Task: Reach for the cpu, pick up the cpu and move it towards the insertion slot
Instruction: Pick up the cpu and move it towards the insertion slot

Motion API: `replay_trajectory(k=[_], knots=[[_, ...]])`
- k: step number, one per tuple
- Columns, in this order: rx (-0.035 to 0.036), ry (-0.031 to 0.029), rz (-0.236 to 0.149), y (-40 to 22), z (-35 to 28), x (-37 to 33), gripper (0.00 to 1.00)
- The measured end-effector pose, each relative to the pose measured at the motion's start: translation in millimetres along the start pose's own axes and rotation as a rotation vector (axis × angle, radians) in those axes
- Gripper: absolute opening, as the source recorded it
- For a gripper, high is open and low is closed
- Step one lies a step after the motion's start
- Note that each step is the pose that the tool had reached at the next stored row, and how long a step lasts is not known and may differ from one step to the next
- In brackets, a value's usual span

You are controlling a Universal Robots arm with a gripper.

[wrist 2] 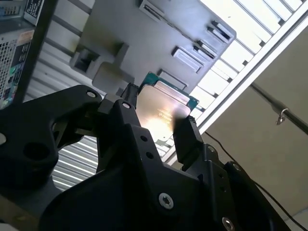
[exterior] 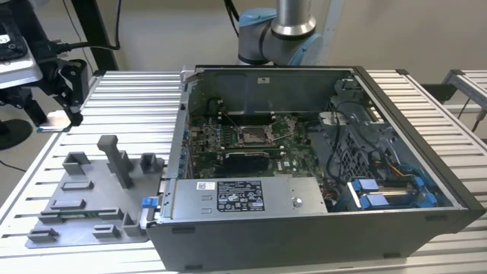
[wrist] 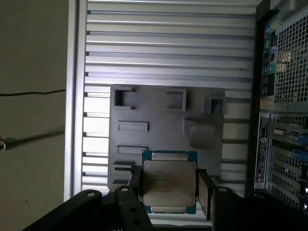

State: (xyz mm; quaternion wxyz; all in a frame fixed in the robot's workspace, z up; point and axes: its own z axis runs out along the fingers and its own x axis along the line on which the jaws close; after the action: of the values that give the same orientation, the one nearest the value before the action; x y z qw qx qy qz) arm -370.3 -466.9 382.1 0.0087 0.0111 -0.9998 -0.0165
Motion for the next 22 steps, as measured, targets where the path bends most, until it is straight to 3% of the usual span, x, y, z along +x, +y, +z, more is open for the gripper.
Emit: replay_trajectory(k=[22], knots=[[0.0, 0.0, 0.0, -1.5, -1.3, -70.0, 0.0]])
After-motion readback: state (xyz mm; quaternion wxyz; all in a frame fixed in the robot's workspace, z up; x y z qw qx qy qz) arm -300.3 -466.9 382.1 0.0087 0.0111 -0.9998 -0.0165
